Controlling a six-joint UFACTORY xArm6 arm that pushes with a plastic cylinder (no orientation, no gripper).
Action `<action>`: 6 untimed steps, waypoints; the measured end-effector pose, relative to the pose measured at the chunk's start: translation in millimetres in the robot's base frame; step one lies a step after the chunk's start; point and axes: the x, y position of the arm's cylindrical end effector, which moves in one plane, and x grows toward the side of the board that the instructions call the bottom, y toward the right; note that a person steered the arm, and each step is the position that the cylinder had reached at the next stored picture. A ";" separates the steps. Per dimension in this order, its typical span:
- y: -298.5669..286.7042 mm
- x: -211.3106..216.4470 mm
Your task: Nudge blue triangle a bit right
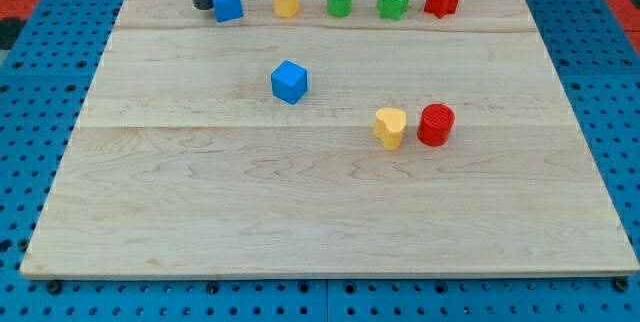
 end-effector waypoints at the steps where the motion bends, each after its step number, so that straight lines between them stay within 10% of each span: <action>1: -25.3 3.4; 6: 2.5 -2.3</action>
